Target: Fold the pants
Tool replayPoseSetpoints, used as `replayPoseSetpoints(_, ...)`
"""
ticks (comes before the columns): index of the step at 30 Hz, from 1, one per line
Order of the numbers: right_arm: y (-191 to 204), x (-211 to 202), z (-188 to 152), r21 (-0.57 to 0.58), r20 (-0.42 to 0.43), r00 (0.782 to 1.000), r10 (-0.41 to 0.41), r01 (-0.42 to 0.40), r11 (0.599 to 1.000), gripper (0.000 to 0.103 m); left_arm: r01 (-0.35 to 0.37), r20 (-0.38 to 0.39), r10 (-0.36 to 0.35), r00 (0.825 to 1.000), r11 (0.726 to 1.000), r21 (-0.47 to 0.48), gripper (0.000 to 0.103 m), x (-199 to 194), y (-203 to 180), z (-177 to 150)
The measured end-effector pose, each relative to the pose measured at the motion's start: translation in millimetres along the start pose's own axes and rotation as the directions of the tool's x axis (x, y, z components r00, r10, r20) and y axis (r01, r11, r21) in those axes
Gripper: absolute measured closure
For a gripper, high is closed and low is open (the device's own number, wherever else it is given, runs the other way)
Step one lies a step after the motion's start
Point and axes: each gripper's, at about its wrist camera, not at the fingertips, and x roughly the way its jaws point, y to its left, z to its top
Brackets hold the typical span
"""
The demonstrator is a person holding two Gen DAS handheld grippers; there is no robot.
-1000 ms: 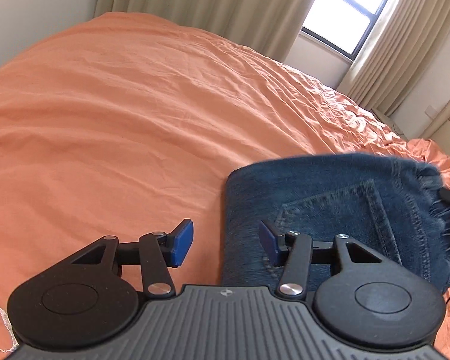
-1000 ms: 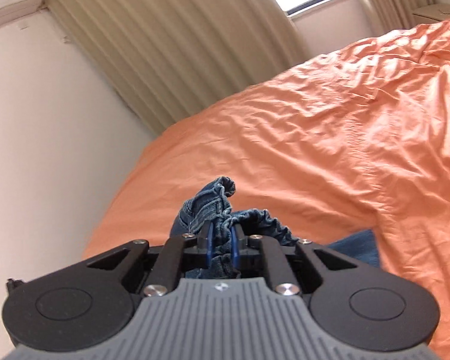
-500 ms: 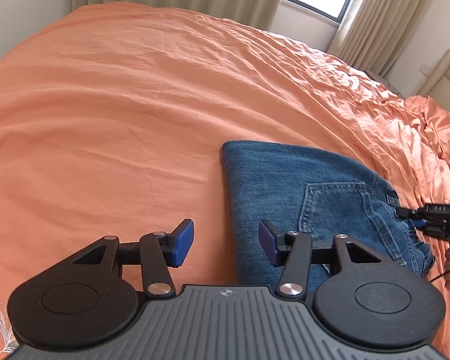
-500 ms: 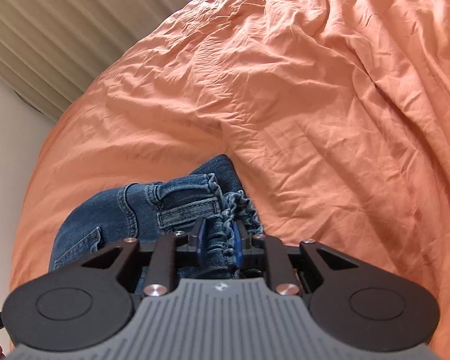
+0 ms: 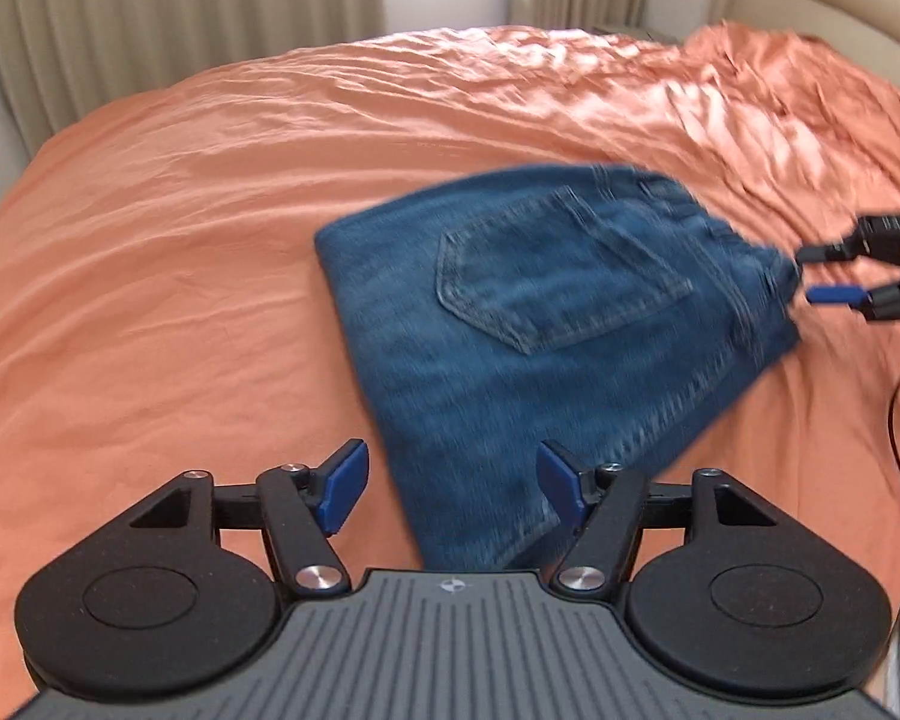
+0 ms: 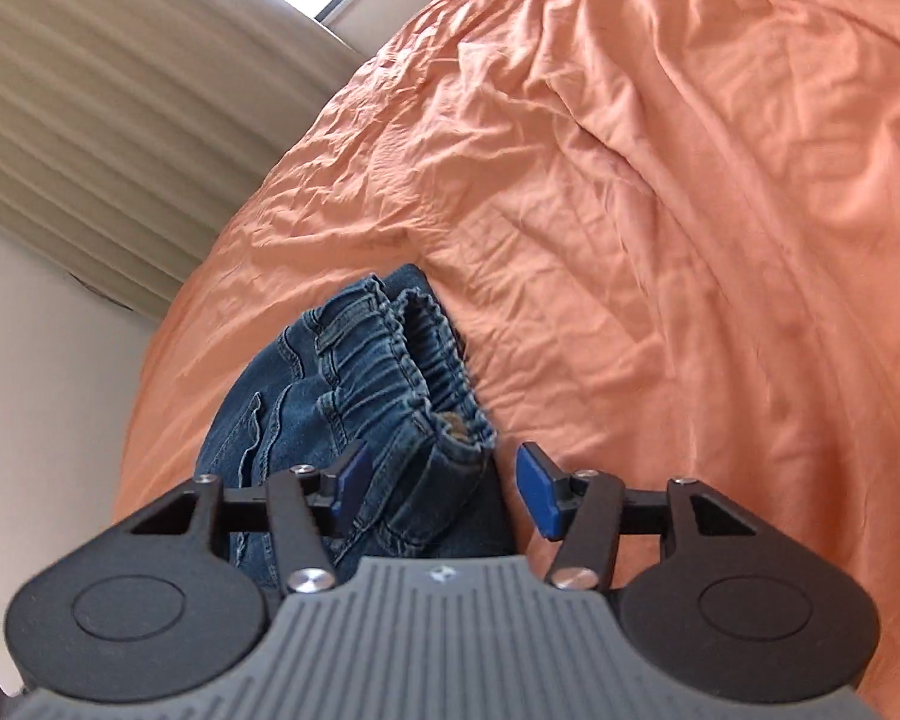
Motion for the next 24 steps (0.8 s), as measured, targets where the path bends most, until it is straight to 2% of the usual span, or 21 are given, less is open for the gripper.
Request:
replayPoseSetpoints(2,-3.1,7.0,-0.9,0.048,-0.019,0.999,0.047,-0.046,0.998,0.057,-0.013,-0.025,0.014,1.000,0.999,0.034,0.024,-1.5,-8.2,-9.9)
replayPoseSetpoints(3,-0.2,9.1,-1.0,0.045,-0.018,0.999,0.049,-0.049,0.998,0.069,-0.021,-0.032,0.023,0.999,0.998,0.056,0.022,-2.0,-12.3,-14.0)
replayPoseSetpoints(4,4.8,8.2,-1.7,0.022,-0.003,0.999,0.034,-0.034,0.999,0.089,-0.033,-0.037,0.036,0.999,0.996,0.081,0.021,-1.7,-16.6,-17.9)
replayPoseSetpoints(5,11.7,4.7,-2.7,-0.011,0.015,0.999,0.035,-0.035,0.999,0.093,-0.052,-0.042,0.057,0.997,0.993,0.106,0.020,-0.2,-20.5,-21.5)
replayPoseSetpoints(8,24.4,-9.6,-8.4,-0.059,0.075,0.990,0.119,-0.115,0.992,0.095,-0.099,-0.069,0.110,0.992,0.984,0.149,0.020,11.5,-30.7,-29.3)
replayPoseSetpoints(10,22.9,-9.1,-11.3,-0.067,0.076,0.993,0.090,-0.085,0.994,0.095,-0.133,-0.059,0.145,0.988,0.976,0.172,0.021,20.1,-36.7,-31.6)
replayPoseSetpoints(13,4.0,-2.7,-16.7,-0.034,0.073,0.996,0.042,-0.040,0.999,0.096,-0.223,-0.068,0.240,0.968,0.954,0.203,0.047,33.4,-39.8,-29.2)
replayPoseSetpoints(15,-4.8,-0.2,-21.4,-0.027,0.082,0.996,0.030,-0.028,0.999,0.096,-0.188,-0.089,0.212,0.973,0.957,0.221,0.073,34.1,-37.2,-27.2)
replayPoseSetpoints(18,-7.2,-1.7,-25.7,-0.040,0.105,0.993,0.047,-0.042,0.998,0.097,-0.199,-0.072,0.235,0.969,0.923,0.329,0.081,26.1,-43.4,-27.2)
replayPoseSetpoints(20,-4.9,0.4,-25.9,-0.080,0.096,0.995,0.017,-0.009,0.997,0.097,-0.194,-0.080,0.239,0.968,0.908,0.371,0.083,23.8,-43.6,-27.8)
replayPoseSetpoints(22,-10.5,6.9,-27.4,-0.093,0.084,0.996,-0.007,0.015,0.996,0.098,-0.180,-0.113,0.238,0.965,0.908,0.378,0.088,31.2,-41.9,-31.3)
replayPoseSetpoints(24,-22.7,14.2,-28.1,-0.049,0.067,0.998,-0.014,0.018,0.999,0.099,-0.164,-0.156,0.232,0.960,0.919,0.357,0.090,42.5,-40.9,-38.9)
